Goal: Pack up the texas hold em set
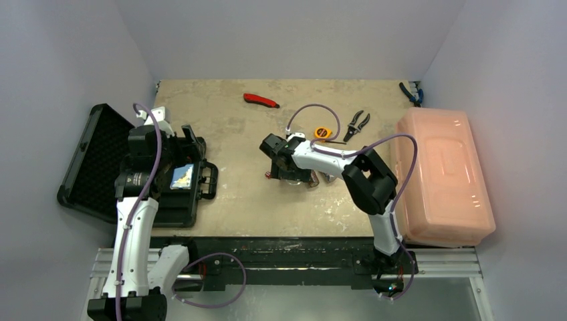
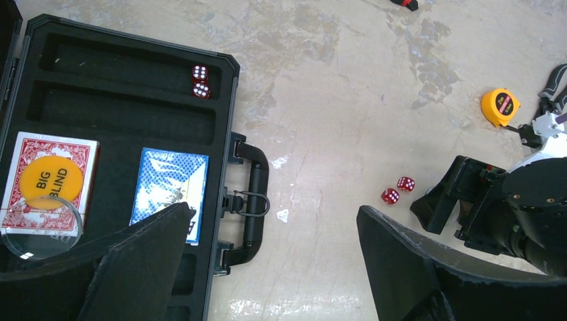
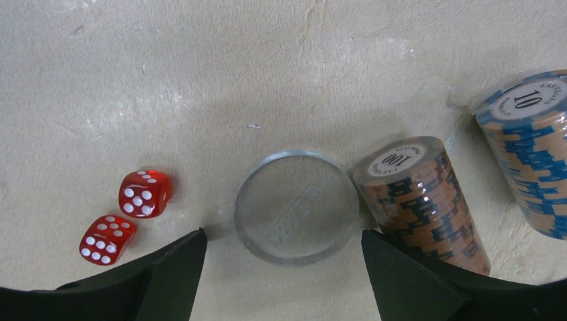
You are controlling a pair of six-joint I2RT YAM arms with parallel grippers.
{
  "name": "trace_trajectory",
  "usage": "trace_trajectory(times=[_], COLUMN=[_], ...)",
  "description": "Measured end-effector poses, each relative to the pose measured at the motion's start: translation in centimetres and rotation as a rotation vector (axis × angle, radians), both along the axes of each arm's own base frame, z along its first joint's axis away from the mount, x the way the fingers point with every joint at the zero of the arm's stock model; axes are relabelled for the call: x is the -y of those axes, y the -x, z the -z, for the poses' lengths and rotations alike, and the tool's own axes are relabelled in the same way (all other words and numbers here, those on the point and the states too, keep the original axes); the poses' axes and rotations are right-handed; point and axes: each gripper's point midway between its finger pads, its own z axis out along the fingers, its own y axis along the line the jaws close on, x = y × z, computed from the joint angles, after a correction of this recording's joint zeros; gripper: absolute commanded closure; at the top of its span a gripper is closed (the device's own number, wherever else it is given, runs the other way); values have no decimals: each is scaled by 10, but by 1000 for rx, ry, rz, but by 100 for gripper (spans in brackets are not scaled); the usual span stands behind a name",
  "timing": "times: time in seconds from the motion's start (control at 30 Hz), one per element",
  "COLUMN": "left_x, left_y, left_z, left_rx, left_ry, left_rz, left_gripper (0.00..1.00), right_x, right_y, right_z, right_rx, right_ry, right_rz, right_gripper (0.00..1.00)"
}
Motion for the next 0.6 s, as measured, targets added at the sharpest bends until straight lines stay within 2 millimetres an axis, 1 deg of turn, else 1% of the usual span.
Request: trace_trajectory(times=[0.1, 0.23, 0.6], left_x=[0, 3, 3], left_y=[0, 0, 0], left_z=[0, 0, 1], left_rx=[0, 0, -5], left_ry=[0, 0, -4], left_rz=[1, 9, 9], left_gripper=[5, 5, 5], right_x=[0, 0, 2], right_y=[-1, -3, -6], right_z=[5, 5, 7], right_rx=[0, 6, 23], right_ry=[5, 2, -29], right_rz=[1, 4, 14], right_gripper=[13, 16, 15])
